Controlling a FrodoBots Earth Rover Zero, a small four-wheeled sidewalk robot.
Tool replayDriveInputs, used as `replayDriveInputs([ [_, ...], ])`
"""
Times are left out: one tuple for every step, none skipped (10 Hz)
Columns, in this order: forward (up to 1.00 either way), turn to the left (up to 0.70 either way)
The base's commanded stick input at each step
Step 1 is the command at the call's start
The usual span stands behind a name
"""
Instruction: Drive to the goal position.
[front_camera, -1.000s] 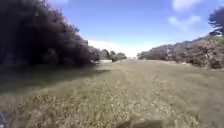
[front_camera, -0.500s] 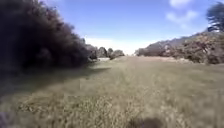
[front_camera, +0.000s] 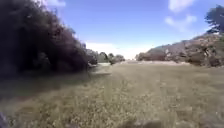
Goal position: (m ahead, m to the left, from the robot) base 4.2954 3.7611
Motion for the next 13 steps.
replayDriveInputs([
  [0.7,0.0],
  [0.7,0.0],
  [0.7,0.0],
  [0.7,0.0],
  [0.7,0.0],
  [0.7,0.0],
  [0.7,0.0],
  [0.7,0.0],
  [0.7,0.0],
  [0.7,0.0],
  [0.7,0.0],
  [0.7,0.0],
  [0.7,0.0],
])
